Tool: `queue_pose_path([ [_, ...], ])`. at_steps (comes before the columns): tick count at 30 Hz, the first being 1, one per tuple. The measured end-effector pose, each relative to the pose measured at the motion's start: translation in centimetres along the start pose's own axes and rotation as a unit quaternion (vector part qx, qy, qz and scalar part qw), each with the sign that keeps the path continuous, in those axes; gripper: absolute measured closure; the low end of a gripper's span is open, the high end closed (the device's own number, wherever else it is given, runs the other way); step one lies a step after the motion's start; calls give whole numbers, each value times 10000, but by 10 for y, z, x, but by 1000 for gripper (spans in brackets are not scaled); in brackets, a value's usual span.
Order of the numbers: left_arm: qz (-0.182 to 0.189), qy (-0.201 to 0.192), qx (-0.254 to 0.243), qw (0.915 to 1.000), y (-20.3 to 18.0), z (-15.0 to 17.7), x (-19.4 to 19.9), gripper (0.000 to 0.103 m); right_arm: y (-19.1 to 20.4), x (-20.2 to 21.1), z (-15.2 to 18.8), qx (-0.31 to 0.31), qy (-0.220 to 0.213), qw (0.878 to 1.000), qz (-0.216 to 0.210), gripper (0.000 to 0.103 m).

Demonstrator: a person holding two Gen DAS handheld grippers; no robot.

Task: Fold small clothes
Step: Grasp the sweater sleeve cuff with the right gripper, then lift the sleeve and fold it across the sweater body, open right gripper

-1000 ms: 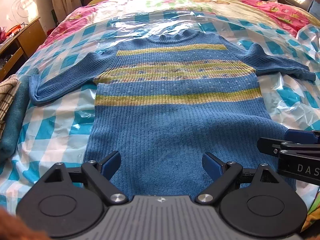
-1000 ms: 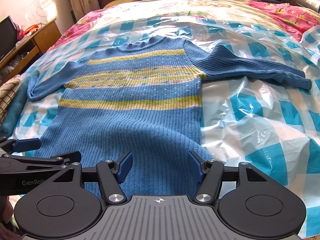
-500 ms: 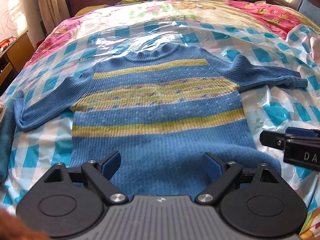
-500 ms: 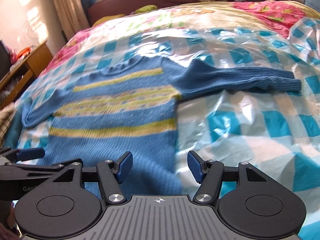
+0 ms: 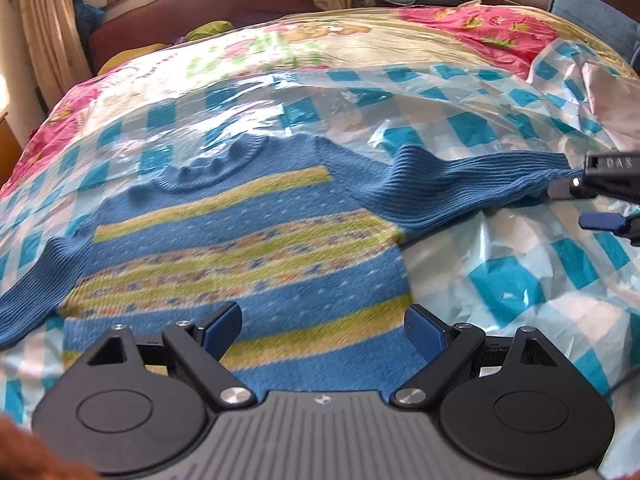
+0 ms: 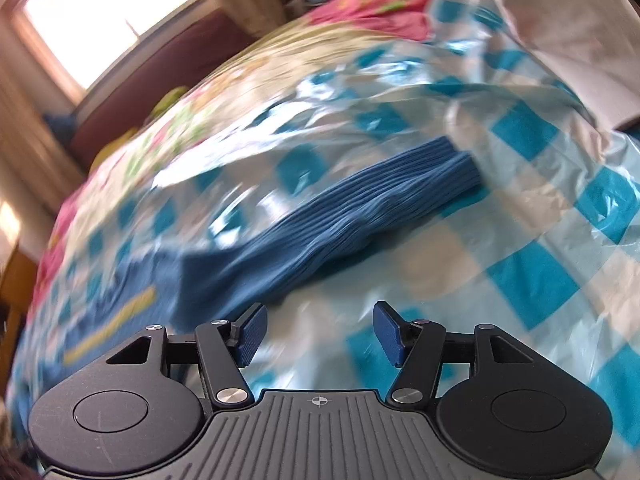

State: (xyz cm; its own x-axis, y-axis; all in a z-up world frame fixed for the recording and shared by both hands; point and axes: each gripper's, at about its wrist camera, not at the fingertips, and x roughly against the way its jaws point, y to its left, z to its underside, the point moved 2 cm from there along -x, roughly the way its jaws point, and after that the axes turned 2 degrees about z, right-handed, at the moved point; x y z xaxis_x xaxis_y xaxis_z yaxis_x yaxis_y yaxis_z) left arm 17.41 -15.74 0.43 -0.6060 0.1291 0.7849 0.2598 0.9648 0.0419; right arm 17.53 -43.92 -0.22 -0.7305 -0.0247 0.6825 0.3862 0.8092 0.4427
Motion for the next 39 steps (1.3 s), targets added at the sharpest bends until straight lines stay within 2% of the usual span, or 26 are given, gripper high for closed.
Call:
queue_pose_path([
  [6, 215, 69, 25, 9997, -15, -9, -18, 10, -33, -35, -40, -1065, 1, 9943, -53, 44],
  [12, 281, 173, 29, 9995, -14, -1, -22, 10, -48, -64, -54, -1795, 79, 9837, 44, 45],
  [13, 279, 190, 48, 9994, -12, 2, -22, 10, -49, -68, -55, -1841, 64, 9828, 96, 49],
  [15, 270, 222, 105, 9993, -7, 5, -21, 10, -49, -71, -56, -1839, 10, 9827, 210, 64],
  [16, 263, 227, 139, 9993, -3, 7, -20, 10, -49, -73, -58, -1823, 13, 9829, 252, 77],
  [17, 253, 225, 174, 9993, 1, 8, -18, 10, -49, -73, -59, -1810, 30, 9831, 262, 86],
  [19, 223, 195, 251, 9992, 9, 11, -14, 10, -46, -69, -60, -1751, 18, 9843, 222, 93],
  [21, 196, 148, 373, 9990, 21, 15, -9, 10, -33, -55, -62, -1516, -168, 9882, 95, 94],
  [24, 125, 97, 580, 9982, 41, 23, -2, 10, 9, -31, -63, -989, -424, 9937, -324, 95],
  [28, -63, 19, 847, 9964, 74, 38, 8, 10, 95, -2, -57, -172, -442, 9922, -1156, 95],
  [33, -337, -134, 1275, 9912, 124, 59, 22, 10, 215, 11, -22, 886, -219, 9757, -1994, 95],
  [39, -805, -252, 1641, 9828, 173, 89, 30, 10, 324, -22, 63, 2091, 406, 9519, -2202, 95],
])
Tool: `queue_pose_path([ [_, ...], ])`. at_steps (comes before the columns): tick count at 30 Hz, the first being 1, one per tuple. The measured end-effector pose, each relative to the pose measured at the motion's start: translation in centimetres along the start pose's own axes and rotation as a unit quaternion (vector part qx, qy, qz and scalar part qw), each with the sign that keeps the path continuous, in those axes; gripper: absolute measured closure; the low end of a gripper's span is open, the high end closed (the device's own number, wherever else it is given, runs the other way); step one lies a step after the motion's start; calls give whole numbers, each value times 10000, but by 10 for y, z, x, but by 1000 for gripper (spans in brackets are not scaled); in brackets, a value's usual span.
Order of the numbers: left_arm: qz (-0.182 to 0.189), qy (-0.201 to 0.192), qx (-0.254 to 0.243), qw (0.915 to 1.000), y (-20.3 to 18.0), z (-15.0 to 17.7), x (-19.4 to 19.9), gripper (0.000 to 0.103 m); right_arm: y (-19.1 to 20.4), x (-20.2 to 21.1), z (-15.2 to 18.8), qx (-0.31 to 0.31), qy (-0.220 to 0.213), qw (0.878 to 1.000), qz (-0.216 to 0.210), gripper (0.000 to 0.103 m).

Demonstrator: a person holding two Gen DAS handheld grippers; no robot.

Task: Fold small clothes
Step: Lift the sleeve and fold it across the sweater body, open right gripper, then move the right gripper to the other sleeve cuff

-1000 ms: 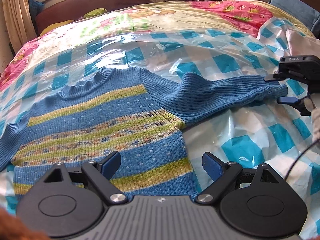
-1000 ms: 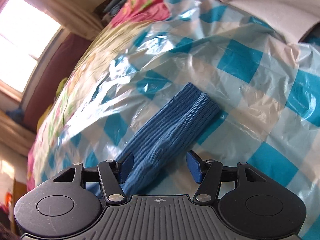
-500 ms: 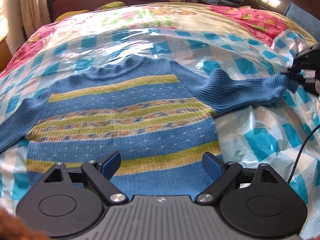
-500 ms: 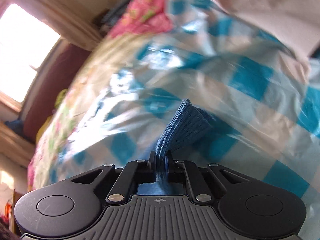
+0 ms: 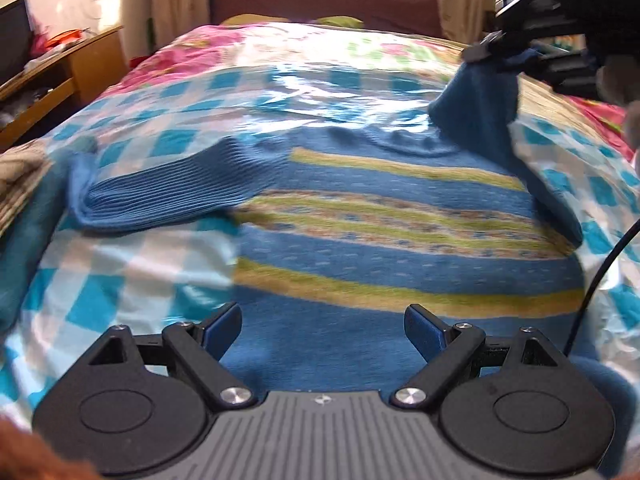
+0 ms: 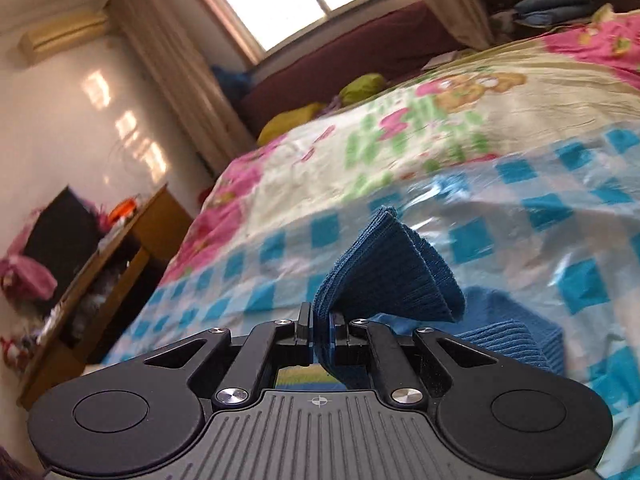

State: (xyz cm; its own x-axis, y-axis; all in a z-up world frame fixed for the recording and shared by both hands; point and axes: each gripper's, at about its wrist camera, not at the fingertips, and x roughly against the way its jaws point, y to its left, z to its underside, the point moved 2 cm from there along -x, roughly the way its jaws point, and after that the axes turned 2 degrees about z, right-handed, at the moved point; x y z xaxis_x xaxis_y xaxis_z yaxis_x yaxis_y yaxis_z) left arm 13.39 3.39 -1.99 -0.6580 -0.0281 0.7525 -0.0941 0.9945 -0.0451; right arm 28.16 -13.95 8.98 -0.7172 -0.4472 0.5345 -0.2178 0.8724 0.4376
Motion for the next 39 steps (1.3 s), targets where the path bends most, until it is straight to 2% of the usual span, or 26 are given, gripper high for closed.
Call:
queue_pose_path([
  [6, -261, -38, 178, 9995, 34, 11, -6, 10, 51, -85, 73, 806, 978, 9919, 25, 95],
  [9, -206, 13, 357, 9992, 45, 15, -11, 10, 60, -96, 102, 1002, 1300, 9864, 2, 91],
  [11, -147, 54, 454, 9988, 48, 17, -14, 10, 67, -95, 110, 1248, 1441, 9817, -31, 87],
  [13, -111, 48, 483, 9988, 51, 19, -14, 10, 72, -89, 110, 1443, 1422, 9792, -114, 86],
  [17, -96, -13, 496, 9987, 52, 20, -12, 10, 77, -78, 104, 1531, 1315, 9791, -244, 75],
  [21, -47, 0, 504, 9987, 52, 21, -12, 10, 65, -66, 99, 1460, 1221, 9815, -210, 73],
  [24, -55, -11, 503, 9987, 52, 21, -13, 10, 38, -55, 89, 1285, 1032, 9862, 185, 73],
  [28, -118, -23, 454, 9989, 49, 21, -15, 10, -29, -33, 67, 654, 562, 9901, 1109, 73],
  [31, -153, 15, 357, 9992, 44, 21, -18, 10, -82, -16, 56, 129, 296, 9830, 1809, 71],
  [33, -198, 49, 284, 9994, 41, 21, -21, 10, -108, -15, 54, 86, 313, 9759, 2157, 75],
  [34, -214, 78, 255, 9994, 40, 21, -22, 10, -117, -17, 55, 95, 330, 9729, 2286, 78],
  [36, -257, 120, 203, 9994, 37, 21, -25, 10, -126, -21, 56, 59, 344, 9721, 2318, 78],
  [39, -321, 90, 132, 9994, 35, 21, -25, 10, -117, -17, 52, 111, 309, 9693, 2439, 77],
])
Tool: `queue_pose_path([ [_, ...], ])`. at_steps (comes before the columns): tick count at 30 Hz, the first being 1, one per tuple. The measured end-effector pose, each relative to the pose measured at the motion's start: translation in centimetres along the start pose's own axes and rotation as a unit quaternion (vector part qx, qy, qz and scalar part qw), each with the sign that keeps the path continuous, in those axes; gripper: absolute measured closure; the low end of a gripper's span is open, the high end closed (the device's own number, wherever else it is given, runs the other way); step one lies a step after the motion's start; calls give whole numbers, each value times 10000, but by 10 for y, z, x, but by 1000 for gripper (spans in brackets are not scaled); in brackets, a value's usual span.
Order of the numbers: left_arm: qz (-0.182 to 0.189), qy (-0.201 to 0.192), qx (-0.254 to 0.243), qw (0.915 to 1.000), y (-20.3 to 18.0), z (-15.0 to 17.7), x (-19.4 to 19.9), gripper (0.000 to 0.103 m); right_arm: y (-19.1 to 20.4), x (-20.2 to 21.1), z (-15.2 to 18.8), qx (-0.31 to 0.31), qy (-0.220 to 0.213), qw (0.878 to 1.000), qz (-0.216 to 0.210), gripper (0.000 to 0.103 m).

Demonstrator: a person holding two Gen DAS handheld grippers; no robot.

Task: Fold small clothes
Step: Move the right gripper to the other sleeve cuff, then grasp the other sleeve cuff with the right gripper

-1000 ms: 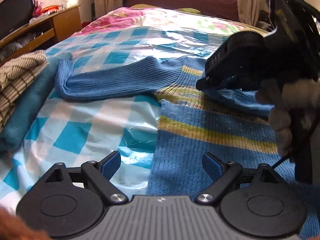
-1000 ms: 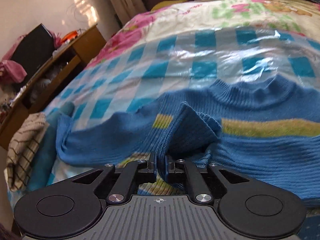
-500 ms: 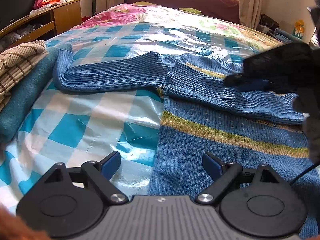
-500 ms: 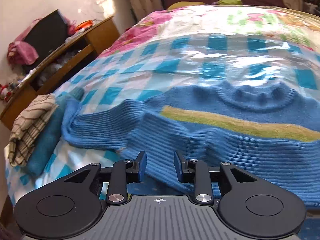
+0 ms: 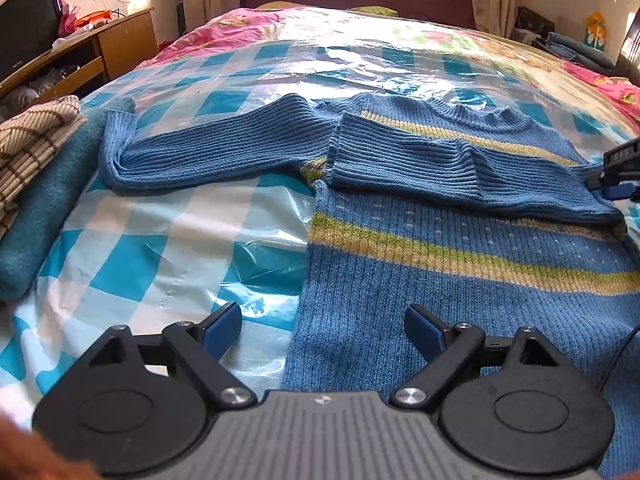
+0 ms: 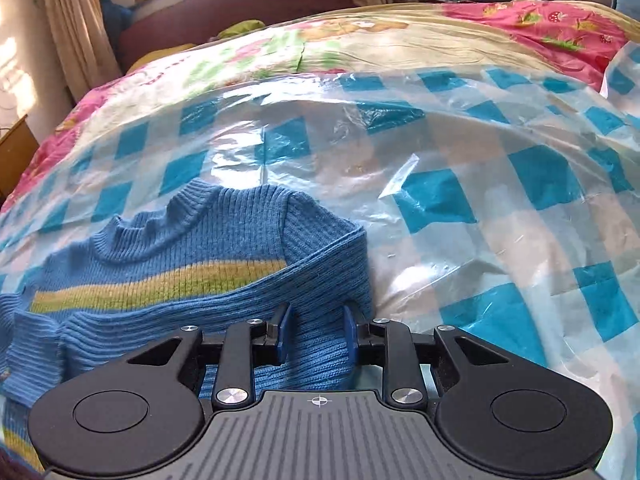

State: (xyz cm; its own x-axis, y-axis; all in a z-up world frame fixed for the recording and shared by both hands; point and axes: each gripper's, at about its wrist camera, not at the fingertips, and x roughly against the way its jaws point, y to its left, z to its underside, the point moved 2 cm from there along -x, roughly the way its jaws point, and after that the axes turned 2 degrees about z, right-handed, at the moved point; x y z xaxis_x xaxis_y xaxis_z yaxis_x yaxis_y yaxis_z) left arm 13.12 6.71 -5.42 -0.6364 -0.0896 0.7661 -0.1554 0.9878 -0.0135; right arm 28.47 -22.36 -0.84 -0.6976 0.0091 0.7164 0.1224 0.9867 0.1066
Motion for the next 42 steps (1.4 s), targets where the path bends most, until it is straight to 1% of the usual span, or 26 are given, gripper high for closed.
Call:
queue_pose_path([
  [1, -12, -18, -12, 10000, 0, 0, 0, 10, 7, 8, 0, 118, -91, 9999, -13, 72],
  [2, -24, -30, -21, 10000, 0, -1, 1, 10, 17, 17, 2, 304, -206, 9993, -100, 71],
  [3, -42, -48, -19, 10000, 1, -1, 2, 10, 32, 29, 5, 602, -316, 9973, -290, 71],
  [5, -121, -131, -6, 9998, 4, -3, 5, 10, 63, 41, 12, 1062, -344, 9911, -729, 71],
  [8, -235, -322, 45, 9992, 14, -8, 13, 10, 118, 44, 21, 1545, -83, 9756, -1559, 72],
  [11, -320, -459, 74, 9984, 27, -14, 19, 10, 166, 40, 36, 1989, 125, 9587, -2027, 72],
  [13, -414, -614, 131, 9972, 40, -18, 21, 10, 191, 35, 49, 2288, 211, 9470, -2246, 72],
  [14, -448, -656, 173, 9967, 47, -20, 20, 10, 202, 31, 55, 2455, 293, 9409, -2316, 71],
  [15, -484, -676, 224, 9963, 55, -22, 20, 10, 211, 26, 61, 2594, 363, 9376, -2288, 69],
  [17, -543, -694, 350, 9955, 69, -26, 18, 10, 226, 13, 71, 2805, 439, 9364, -2061, 69],
  [19, -591, -727, 467, 9945, 82, -29, 17, 10, 230, 9, 72, 2754, 489, 9386, -2020, 67],
  [21, -657, -835, 550, 9928, 91, -31, 18, 10, 232, 16, 67, 2618, 522, 9392, -2160, 67],
  [23, -768, -883, 663, 9909, 101, -37, 16, 10, 233, 22, 63, 2625, 468, 9378, -2225, 68],
  [26, -820, -886, 1058, 9870, 126, -45, 8, 11, 239, 28, 62, 2662, 442, 9340, -2342, 68],
  [28, -954, -844, 1266, 9838, 137, -50, 0, 14, 249, 30, 61, 2628, 499, 9306, -2497, 68],
  [30, -1089, -889, 1373, 9805, 142, -53, -7, 14, 263, 31, 57, 2579, 594, 9256, -2708, 68],
  [32, -1218, -881, 1434, 9782, 143, -57, -16, 16, 279, 32, 51, 2567, 598, 9213, -2860, 68],
  [34, -1292, -799, 1600, 9754, 147, -63, -27, 26, 299, 33, 42, 2651, 546, 9146, -3004, 68],
  [35, -1284, -745, 1715, 9739, 150, -65, -33, 30, 309, 34, 38, 2693, 545, 9109, -3078, 68],
  [36, -1254, -690, 1862, 9720, 153, -67, -38, 38, 320, 33, 33, 2728, 592, 9064, -3170, 67],
  [37, -1214, -654, 2006, 9699, 156, -68, -42, 42, 332, 33, 29, 2759, 653, 9014, -3273, 67],
  [40, -1132, -694, 2324, 9635, 160, -64, -47, 42, 381, 30, 21, 2957, 899, 8809, -3585, 67],
  [42, -1145, -727, 2387, 9616, 161, -58, -48, 42, 414, 24, 20, 3154, 1055, 8672, -3706, 66],
])
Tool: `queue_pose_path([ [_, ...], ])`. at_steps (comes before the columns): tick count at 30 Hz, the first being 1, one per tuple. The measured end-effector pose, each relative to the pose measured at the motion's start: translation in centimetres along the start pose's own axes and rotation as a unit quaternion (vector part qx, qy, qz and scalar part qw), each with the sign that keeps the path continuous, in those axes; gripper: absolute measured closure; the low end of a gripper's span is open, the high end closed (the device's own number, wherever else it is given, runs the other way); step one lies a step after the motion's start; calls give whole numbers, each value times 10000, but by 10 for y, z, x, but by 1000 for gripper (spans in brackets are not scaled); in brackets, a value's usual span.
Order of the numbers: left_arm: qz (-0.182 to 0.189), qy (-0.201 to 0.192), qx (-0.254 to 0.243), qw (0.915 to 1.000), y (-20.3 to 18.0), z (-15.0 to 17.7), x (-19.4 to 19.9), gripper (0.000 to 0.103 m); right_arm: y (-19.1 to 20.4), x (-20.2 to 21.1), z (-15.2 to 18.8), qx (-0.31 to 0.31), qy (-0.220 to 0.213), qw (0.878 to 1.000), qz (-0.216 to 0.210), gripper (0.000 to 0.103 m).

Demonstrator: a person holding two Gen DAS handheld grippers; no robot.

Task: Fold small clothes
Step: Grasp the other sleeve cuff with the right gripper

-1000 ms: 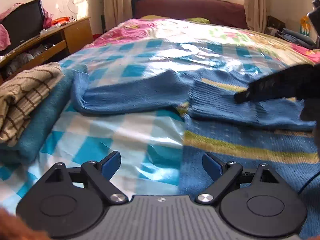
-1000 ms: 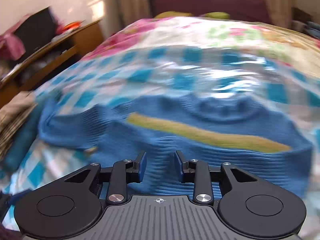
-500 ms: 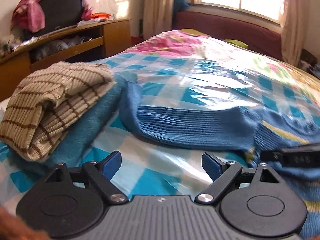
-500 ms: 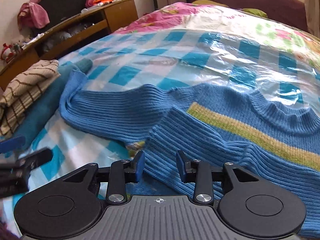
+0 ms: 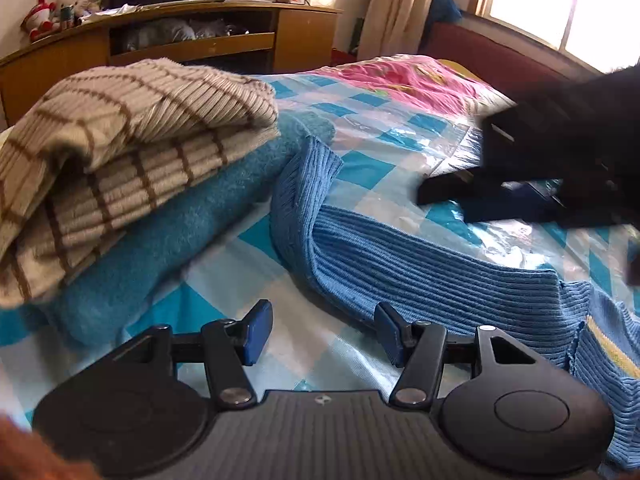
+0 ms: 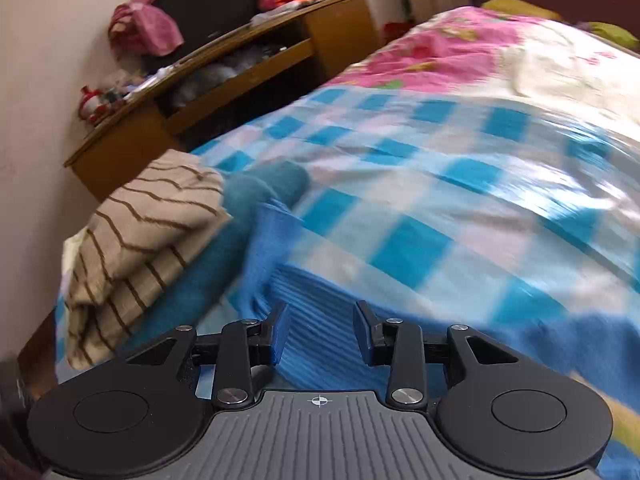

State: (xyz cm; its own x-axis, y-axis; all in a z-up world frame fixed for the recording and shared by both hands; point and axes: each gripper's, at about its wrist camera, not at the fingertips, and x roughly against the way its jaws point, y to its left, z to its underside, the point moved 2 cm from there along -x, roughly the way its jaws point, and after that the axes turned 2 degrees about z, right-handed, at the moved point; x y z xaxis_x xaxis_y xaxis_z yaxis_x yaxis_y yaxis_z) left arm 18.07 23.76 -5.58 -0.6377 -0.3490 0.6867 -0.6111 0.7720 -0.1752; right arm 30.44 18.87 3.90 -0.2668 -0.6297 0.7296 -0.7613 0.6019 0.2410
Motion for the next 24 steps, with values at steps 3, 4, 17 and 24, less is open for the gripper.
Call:
queue_pose_path([
  [3, -10, -73, -33, 10000, 4, 5, -1, 42, 16, -37, -20, 46, 238, 9996, -149, 65],
  [4, -13, -114, -45, 9999, 5, 6, -2, 42, 20, -49, -25, 24, 305, 9994, -165, 65],
  [17, 49, -249, -101, 9996, 13, 15, -4, 42, 33, -97, -34, -82, 681, 9976, 57, 95],
  [24, 199, -553, -364, 9976, -3, 20, 9, 32, 8, 9, -32, -435, -156, 9989, 52, 95],
])
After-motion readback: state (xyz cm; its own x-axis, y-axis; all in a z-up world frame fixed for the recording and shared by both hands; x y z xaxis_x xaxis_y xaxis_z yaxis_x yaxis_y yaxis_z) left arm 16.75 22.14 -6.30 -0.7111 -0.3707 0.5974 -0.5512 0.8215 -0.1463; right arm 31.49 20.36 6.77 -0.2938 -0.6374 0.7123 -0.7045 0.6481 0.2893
